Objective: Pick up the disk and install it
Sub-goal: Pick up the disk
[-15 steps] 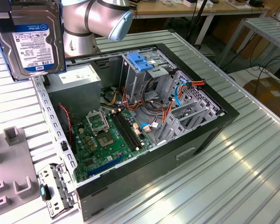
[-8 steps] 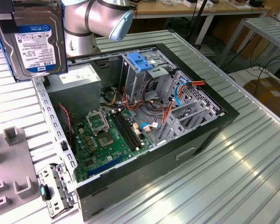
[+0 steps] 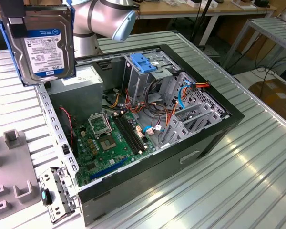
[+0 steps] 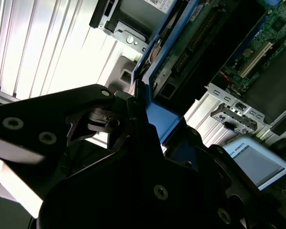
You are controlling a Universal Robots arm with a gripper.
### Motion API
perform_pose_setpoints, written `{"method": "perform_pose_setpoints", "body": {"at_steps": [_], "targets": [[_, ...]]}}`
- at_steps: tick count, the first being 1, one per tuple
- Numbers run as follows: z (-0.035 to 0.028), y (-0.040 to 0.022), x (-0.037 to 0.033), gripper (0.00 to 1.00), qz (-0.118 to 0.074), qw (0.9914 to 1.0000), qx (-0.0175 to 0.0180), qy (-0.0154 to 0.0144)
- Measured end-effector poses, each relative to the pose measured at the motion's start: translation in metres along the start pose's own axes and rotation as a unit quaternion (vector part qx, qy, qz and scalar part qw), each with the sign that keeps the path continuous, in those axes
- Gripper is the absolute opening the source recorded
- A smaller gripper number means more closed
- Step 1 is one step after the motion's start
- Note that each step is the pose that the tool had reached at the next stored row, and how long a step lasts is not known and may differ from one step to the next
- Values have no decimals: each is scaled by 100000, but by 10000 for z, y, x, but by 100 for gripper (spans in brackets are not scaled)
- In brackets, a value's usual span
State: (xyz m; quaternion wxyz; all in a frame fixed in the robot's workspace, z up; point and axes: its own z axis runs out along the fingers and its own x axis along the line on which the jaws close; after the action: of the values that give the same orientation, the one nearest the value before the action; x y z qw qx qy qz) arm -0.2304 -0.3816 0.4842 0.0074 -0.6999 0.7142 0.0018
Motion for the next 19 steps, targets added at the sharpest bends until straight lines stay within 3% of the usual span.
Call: {"method": "perform_pose_setpoints", "body": {"at_steps": [6,14,19], "targets": [[2,-149,0,37,2,100000,1,-2],[7,-404,-5,37,-4,100000,0,-2],[11,-468,1,37,-2,100000,3,-2]]}}
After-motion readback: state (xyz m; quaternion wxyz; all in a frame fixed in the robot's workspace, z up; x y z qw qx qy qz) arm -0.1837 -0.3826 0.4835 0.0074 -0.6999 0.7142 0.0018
